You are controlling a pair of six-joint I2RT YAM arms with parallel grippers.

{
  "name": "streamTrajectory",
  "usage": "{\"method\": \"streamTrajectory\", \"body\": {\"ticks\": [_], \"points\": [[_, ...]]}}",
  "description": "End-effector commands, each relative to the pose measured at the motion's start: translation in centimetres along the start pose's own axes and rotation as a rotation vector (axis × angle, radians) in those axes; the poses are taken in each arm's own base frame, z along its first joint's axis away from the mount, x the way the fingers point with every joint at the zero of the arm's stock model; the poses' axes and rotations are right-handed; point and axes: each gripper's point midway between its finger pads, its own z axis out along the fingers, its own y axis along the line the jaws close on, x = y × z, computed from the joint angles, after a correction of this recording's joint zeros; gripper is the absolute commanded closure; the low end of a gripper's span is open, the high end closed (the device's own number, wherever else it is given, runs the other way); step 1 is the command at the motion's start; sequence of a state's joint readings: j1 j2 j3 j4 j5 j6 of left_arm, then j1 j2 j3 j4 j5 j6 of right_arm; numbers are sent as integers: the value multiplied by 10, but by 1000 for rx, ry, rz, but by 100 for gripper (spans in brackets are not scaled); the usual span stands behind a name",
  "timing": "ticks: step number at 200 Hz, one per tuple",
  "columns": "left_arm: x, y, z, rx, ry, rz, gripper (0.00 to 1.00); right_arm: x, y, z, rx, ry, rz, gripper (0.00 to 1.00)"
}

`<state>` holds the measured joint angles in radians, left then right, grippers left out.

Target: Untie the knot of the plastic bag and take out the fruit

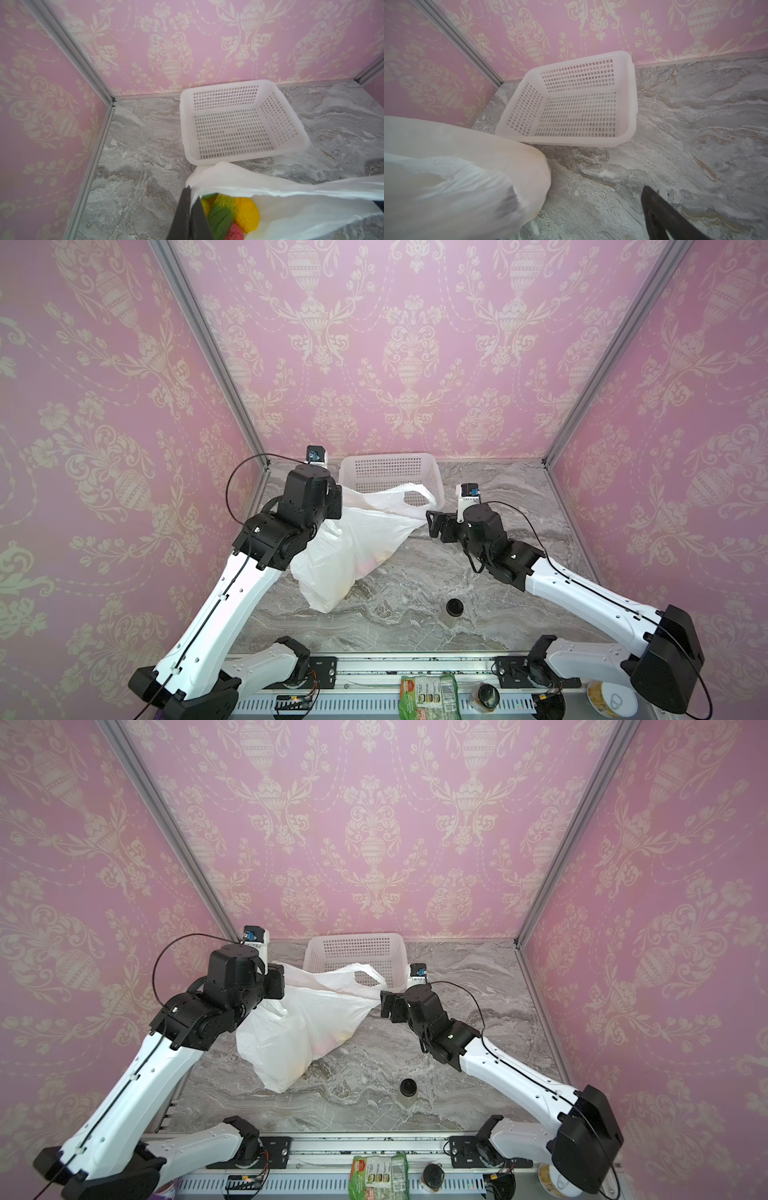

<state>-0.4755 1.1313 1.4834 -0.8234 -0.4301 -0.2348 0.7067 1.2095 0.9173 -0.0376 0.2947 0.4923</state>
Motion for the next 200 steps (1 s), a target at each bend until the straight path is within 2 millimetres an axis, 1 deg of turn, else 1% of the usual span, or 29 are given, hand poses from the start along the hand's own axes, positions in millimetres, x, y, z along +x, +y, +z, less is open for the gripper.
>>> {"method": "streamTrajectory", "body": {"ticks": [1, 13, 24, 35, 44, 56, 69, 73, 86, 87, 88, 94, 101, 106, 113, 120, 133, 140, 163, 185, 200], "points": [[-4, 52, -23, -243, -30, -57, 100, -1, 17, 0, -72, 20, -16, 3], [-1, 64, -28, -311, -26, -56, 100, 4, 27, 6, -109, 55, -5, 4], [3, 69, -29, -346, -11, -50, 100, 10, 38, 12, -147, 89, 4, 4], [8, 68, -24, -348, 14, -40, 100, 17, 47, 17, -166, 116, 9, 6], [14, 59, -17, -310, 34, -34, 100, 20, 54, 19, -176, 122, 10, 6], [24, 34, -3, -175, 58, -37, 100, 23, 63, 18, -183, 129, 8, 8], [37, -5, 8, 35, 91, -66, 100, 24, 70, 11, -179, 127, 10, 8], [41, -19, 10, 115, 104, -80, 100, 24, 72, 8, -174, 124, 14, 9], [49, -64, 15, 346, 135, -122, 100, 22, 69, 0, -128, 102, 26, 8], [53, -67, 16, 357, 149, -122, 100, 22, 69, -1, -125, 100, 25, 8], [50, -69, 15, 371, 141, -128, 100, 21, 68, -1, -120, 98, 39, 8], [56, -81, 19, 427, 163, -144, 100, 21, 63, -4, -91, 89, 57, 6], [60, -91, 23, 463, 183, -158, 100, 21, 55, -6, -51, 86, 62, 3], [65, -93, 27, 468, 197, -162, 100, 19, 49, -7, -17, 78, 63, 0], [68, -94, 32, 458, 202, -167, 100, 19, 39, -9, 34, 77, 57, 0], [71, -90, 37, 428, 204, -171, 100, 19, 32, -12, 65, 74, 56, 0], [74, -84, 43, 383, 199, -175, 100, 20, 28, -18, 68, 74, 75, 0], [75, -82, 44, 377, 192, -176, 100, 21, 28, -21, 52, 76, 101, 0], [69, -82, 40, 391, 162, -191, 100, 32, 47, -31, -67, 109, 215, 0], [69, -83, 38, 400, 156, -197, 100, 44, 81, -38, -199, 122, 287, 0], [69, -82, 37, 399, 155, -197, 100, 55, 102, -35, -243, 143, 294, 0]]}}
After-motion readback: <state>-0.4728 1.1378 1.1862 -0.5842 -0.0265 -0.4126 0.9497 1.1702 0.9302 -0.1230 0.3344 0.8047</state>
